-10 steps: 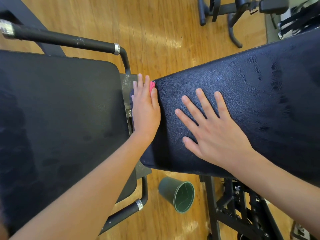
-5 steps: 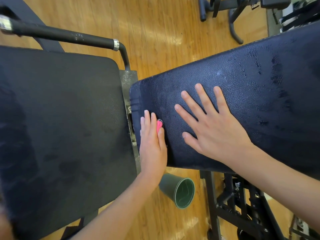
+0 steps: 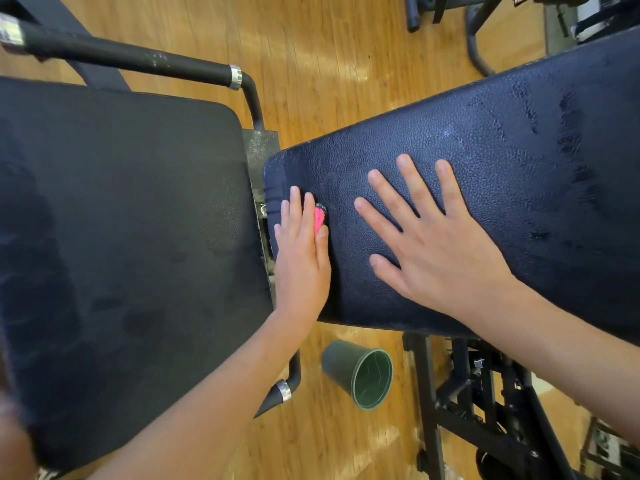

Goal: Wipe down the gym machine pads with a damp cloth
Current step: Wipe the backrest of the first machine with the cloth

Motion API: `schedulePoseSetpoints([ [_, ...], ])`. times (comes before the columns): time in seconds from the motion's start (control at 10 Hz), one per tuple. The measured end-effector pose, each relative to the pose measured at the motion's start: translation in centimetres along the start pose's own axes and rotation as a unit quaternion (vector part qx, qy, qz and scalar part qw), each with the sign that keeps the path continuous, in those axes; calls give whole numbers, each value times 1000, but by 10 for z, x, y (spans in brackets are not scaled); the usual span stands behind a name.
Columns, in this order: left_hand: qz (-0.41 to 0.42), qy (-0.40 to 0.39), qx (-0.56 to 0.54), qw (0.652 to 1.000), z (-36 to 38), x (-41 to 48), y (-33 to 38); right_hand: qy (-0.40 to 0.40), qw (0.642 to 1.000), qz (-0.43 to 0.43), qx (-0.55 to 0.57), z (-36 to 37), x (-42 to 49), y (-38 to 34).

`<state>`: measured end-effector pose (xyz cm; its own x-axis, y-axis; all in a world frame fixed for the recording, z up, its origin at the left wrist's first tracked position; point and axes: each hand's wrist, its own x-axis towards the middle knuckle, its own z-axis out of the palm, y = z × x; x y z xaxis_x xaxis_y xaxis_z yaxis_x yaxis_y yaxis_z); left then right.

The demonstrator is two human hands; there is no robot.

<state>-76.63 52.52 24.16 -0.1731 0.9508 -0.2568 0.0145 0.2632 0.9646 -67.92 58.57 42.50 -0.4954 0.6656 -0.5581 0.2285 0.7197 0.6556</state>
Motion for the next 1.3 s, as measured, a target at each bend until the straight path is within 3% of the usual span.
schedulePoseSetpoints([
  [0.3,-49,-3,-29,998,31,-111,-18,-3,1000,0,1,-2,0,0],
  [0.5,-24,-26,-22,999,21,-110,-20,-2,1000,1,3,-1,-1,-2],
  [0.8,-12,7,-30,999,-10,-12,-2,-10,1000,2,9,-3,0,-2],
  [1.0,-12,70,-19,997,-34,78,3,-11,1000,3,20,-2,1,-3],
  [1.3,-34,32,-28,998,-34,107,-1,0,1000,7,19,1,3,-3],
])
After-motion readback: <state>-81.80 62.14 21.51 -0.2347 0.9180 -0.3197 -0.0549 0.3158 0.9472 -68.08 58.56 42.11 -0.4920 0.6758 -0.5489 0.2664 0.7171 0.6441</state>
